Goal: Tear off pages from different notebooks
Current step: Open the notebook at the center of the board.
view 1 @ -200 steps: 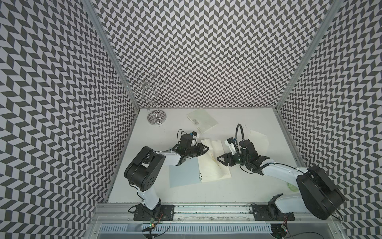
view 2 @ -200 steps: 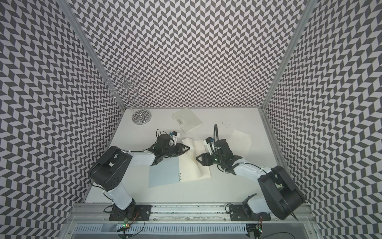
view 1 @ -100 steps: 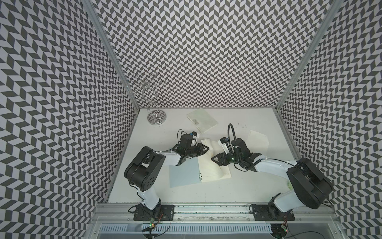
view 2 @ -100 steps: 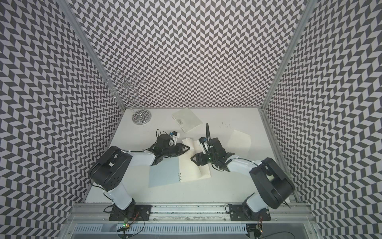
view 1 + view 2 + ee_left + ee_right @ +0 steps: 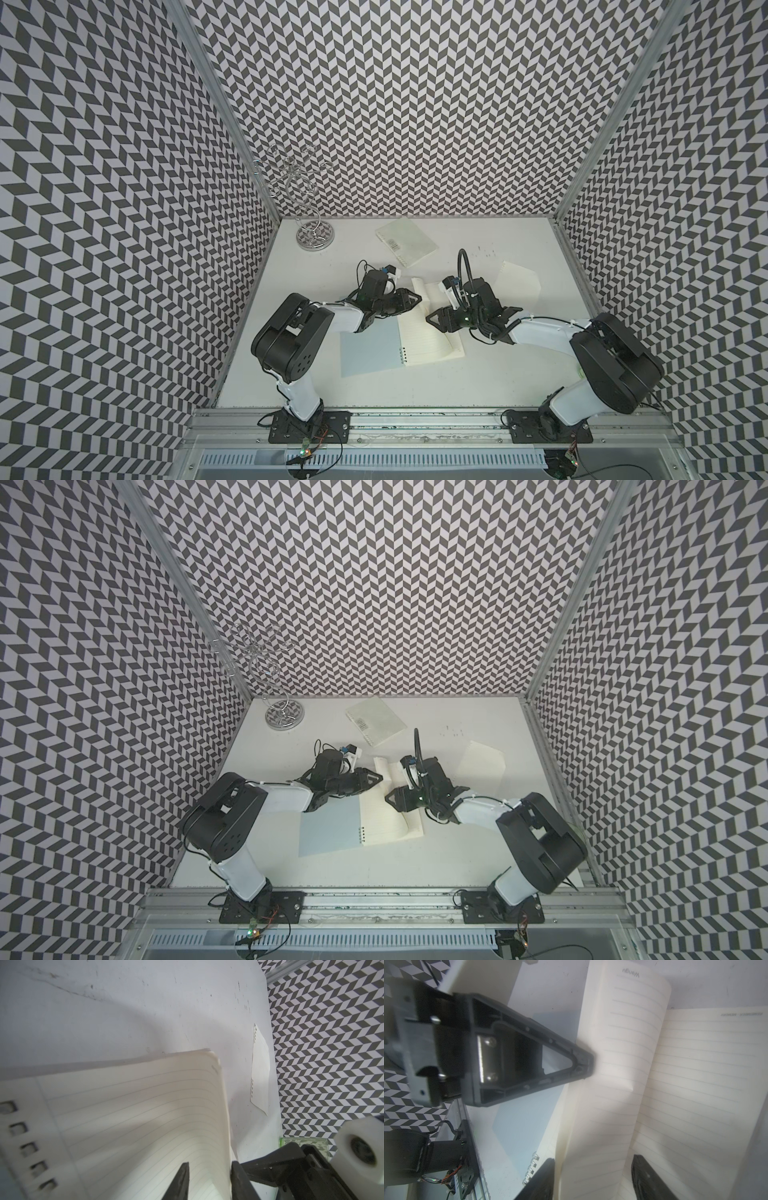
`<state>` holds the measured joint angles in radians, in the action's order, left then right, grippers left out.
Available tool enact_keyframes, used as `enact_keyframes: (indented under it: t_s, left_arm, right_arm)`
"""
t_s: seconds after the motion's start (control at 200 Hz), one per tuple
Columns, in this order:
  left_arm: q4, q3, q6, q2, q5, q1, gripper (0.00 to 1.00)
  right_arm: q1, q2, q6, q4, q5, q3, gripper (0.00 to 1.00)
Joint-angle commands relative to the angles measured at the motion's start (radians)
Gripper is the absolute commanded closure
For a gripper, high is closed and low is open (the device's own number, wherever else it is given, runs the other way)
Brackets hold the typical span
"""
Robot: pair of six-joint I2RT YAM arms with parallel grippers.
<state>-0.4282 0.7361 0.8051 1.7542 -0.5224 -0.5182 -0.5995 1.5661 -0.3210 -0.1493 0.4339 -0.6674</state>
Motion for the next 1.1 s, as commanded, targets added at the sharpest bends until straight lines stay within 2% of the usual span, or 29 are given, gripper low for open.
enact_keyframes:
  t_s: [0.0, 0.105, 0.591, 0.721, 0.771, 0.971, 1.041, 1.096]
  left_arm:
    - [0.015, -0.008, -0.014, 0.013, -0.007, 0.006, 0.57]
    - [0.019, -0.011, -0.014, 0.011, -0.004, 0.007, 0.48]
    - [0.014, -0.015, -0.013, 0.009, -0.005, 0.009, 0.46]
    - [0.018, -0.017, -0.014, 0.002, -0.001, 0.008, 0.36]
    - [0.020, -0.017, -0.015, -0.003, -0.001, 0.009, 0.36]
    - [0.029, -0.007, -0.024, -0.014, -0.001, 0.008, 0.41]
    - [0.028, -0.004, -0.030, -0.012, -0.002, 0.009, 0.62]
    - [0.031, -0.001, -0.032, -0.006, -0.002, 0.010, 0.63]
  right_arm:
    - [-0.003, 0.035, 0.001, -0.007, -0.038, -0.014, 0.41]
    - [-0.003, 0.040, -0.003, -0.013, -0.047, -0.006, 0.41]
    - [-0.004, 0.040, -0.003, -0.024, -0.054, 0.014, 0.41]
    - [-0.005, 0.048, -0.003, -0.022, -0.056, 0.013, 0.41]
    - [-0.003, 0.046, -0.003, -0.022, -0.055, 0.014, 0.42]
    - [-0.004, 0.036, 0.000, -0.024, -0.050, 0.017, 0.44]
    - [-0.003, 0.026, 0.003, -0.020, -0.031, 0.017, 0.44]
    - [-0.003, 0.008, 0.007, -0.016, -0.012, 0.015, 0.42]
